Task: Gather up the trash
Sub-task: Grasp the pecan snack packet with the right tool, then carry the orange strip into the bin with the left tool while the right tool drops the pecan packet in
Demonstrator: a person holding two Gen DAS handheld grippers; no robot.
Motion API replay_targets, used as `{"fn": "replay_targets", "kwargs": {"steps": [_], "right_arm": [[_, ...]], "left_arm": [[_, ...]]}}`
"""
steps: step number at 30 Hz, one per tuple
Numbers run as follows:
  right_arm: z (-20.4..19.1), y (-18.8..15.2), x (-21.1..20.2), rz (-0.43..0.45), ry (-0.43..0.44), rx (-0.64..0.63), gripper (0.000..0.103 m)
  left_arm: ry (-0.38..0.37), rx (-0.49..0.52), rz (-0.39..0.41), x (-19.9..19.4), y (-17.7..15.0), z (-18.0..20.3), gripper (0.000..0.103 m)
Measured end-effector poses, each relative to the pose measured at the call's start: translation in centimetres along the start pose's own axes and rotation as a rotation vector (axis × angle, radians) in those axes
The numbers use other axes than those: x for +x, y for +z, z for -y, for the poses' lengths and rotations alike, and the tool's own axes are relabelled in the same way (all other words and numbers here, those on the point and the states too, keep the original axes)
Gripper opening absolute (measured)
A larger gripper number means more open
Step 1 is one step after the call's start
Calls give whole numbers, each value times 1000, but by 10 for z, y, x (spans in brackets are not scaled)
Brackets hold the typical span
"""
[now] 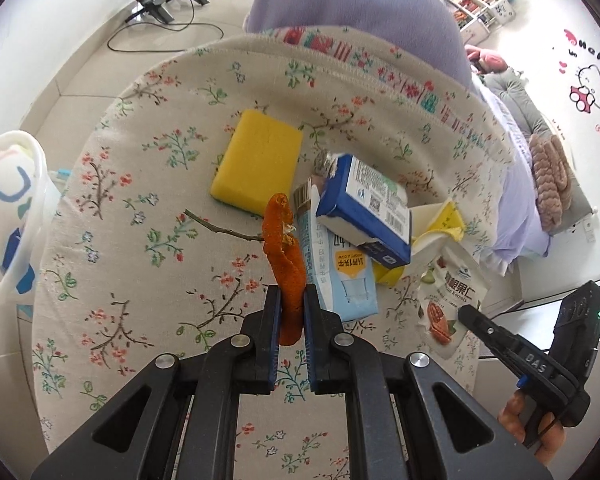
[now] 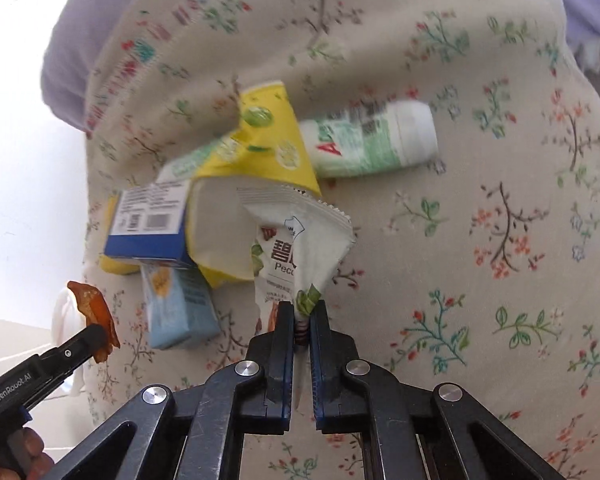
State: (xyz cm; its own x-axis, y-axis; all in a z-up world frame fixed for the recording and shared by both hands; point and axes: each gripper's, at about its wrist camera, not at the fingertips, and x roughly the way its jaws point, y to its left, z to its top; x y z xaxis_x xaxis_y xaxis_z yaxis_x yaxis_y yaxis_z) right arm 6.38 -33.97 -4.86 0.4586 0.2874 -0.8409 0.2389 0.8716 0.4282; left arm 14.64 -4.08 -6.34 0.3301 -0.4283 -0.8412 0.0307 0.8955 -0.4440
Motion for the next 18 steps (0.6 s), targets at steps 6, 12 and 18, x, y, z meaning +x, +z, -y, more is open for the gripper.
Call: {"fn": "replay_targets", "kwargs": {"steps": [6, 12, 18], "right_arm": [[-26, 0, -22, 97, 154, -85, 7], [-51, -4, -14, 100, 173, -142, 7], [-70, -8, -6, 76, 209, -196, 7]], "left_arm": [[-38, -15, 51, -30, 6, -14, 11], [-35, -64, 53, -40, 9, -38, 11], [-23, -114, 40, -58, 13, -67, 11]]}}
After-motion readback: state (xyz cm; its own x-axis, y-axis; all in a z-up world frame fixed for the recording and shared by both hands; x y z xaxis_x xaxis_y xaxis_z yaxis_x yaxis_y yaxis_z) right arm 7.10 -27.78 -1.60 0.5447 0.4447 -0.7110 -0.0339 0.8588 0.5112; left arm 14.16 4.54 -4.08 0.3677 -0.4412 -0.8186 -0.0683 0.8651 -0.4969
